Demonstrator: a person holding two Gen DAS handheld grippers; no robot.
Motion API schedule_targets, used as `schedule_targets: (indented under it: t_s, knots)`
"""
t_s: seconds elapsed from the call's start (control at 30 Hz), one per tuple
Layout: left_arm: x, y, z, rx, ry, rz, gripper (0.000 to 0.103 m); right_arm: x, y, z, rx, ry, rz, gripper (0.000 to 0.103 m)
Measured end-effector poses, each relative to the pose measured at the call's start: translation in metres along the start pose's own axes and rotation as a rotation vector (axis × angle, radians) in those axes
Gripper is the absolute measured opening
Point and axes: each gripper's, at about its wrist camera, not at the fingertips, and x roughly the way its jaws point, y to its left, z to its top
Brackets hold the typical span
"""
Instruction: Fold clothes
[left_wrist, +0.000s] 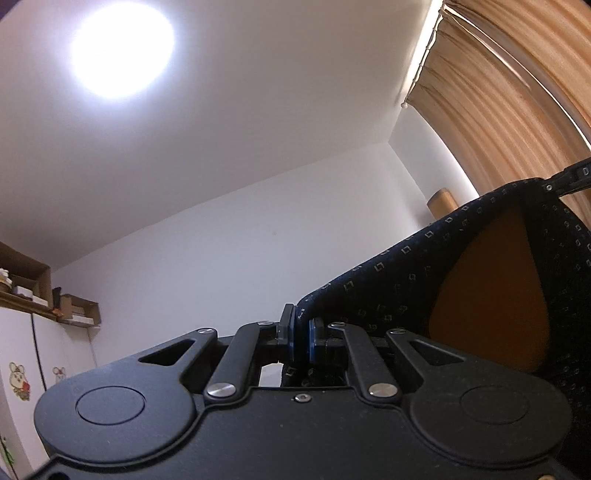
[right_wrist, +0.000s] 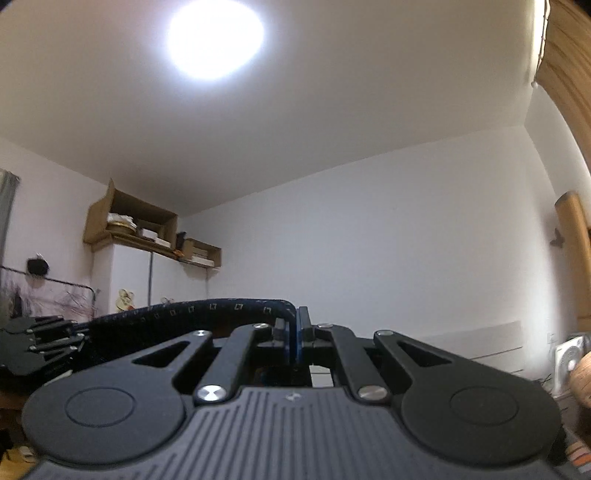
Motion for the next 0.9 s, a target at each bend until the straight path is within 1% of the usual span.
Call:
schedule_targets:
  t_s: [0.07,0.13,0.2,0.33,0.5,0.53,0.63,0.7,0.77,0.8,0.87,0.9]
  knots:
    - [0.015,-0.004,-0.008,-0.009,0.020,-0.011,0.007,0.016,-0.010,-0.004,0.002,0.028,-0.022,0.003]
    - [0.034,-0.008,-0.024,-0.018,0.057,-0.026,0.007,0.037,-0.025,-0.018,0.015,0.069,-0.046,0.003]
    - [0.064,-0.016,-0.047,-0.026,0.109,-0.042,0.007,0.064,-0.042,-0.042,0.029,0.121,-0.075,0.003]
    - [0.130,-0.046,-0.108,-0.047,0.237,-0.074,0.007,0.121,-0.078,-0.100,0.059,0.246,-0.128,0.003]
    - [0.212,-0.084,-0.185,-0.074,0.396,-0.114,0.007,0.191,-0.123,-0.194,0.102,0.350,-0.172,0.003]
    - [0.228,-0.092,-0.200,-0.079,0.428,-0.122,0.007,0.195,-0.130,-0.213,0.106,0.369,-0.181,0.003]
    - [0.275,-0.115,-0.248,-0.096,0.524,-0.147,0.007,0.223,-0.152,-0.285,0.122,0.446,-0.215,0.003]
    - [0.296,-0.129,-0.293,-0.112,0.595,-0.165,0.007,0.241,-0.162,-0.334,0.139,0.501,-0.233,0.003]
    - [0.309,-0.139,-0.344,-0.135,0.678,-0.172,0.008,0.249,-0.169,-0.382,0.166,0.557,-0.258,0.004]
    - [0.308,-0.139,-0.366,-0.136,0.718,-0.162,0.011,0.251,-0.172,-0.405,0.180,0.585,-0.270,0.007]
    - [0.320,-0.154,-0.405,-0.138,0.819,-0.142,0.012,0.256,-0.179,-0.449,0.201,0.643,-0.293,0.012]
    - [0.319,-0.154,-0.419,-0.153,0.861,-0.151,0.013,0.257,-0.182,-0.468,0.207,0.672,-0.303,0.018]
